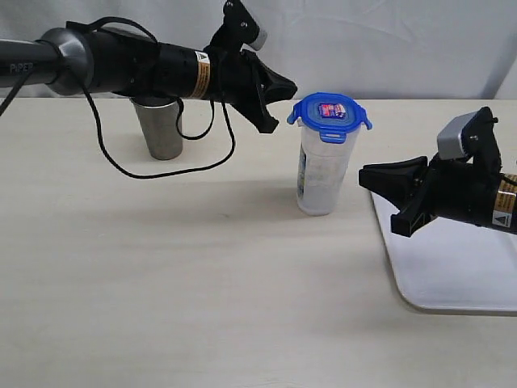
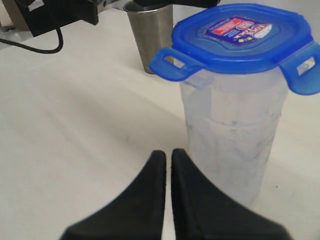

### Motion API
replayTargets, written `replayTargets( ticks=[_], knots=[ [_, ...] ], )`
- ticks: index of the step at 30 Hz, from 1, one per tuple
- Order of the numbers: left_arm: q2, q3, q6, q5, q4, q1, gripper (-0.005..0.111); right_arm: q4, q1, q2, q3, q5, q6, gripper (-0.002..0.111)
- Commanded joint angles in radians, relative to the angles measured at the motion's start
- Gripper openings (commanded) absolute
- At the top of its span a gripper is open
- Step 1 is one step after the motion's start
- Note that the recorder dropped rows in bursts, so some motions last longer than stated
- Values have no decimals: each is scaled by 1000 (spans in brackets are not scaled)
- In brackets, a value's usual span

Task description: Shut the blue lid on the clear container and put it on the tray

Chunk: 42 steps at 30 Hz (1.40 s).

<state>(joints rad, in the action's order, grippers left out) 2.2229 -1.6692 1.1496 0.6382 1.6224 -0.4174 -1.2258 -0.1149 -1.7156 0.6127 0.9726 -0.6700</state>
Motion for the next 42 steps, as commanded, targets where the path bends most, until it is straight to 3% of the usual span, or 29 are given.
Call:
replayTargets(
  ticks=[1,9,27,29,34,42],
  knots=[
    [26,-8,5,-12,-13,-2,0,15,2,-4,3,1,22,4],
    [42,-8,12,-5,-2,-2,0,89,78,-39,31,-49,83,4],
    [42,-8,118,12,122,-2,0,116,80,-41,38,-90,83,4],
    [42,-8,90,-29,100,-2,0,116,80,-41,38,-90,83,4],
    [42,-8,-20,19,-15,-2,0,116,80,-41,38,-90,83,4],
    [42,-8,-28,33,-19,-2,0,116,80,-41,38,-90,83,4]
  ],
)
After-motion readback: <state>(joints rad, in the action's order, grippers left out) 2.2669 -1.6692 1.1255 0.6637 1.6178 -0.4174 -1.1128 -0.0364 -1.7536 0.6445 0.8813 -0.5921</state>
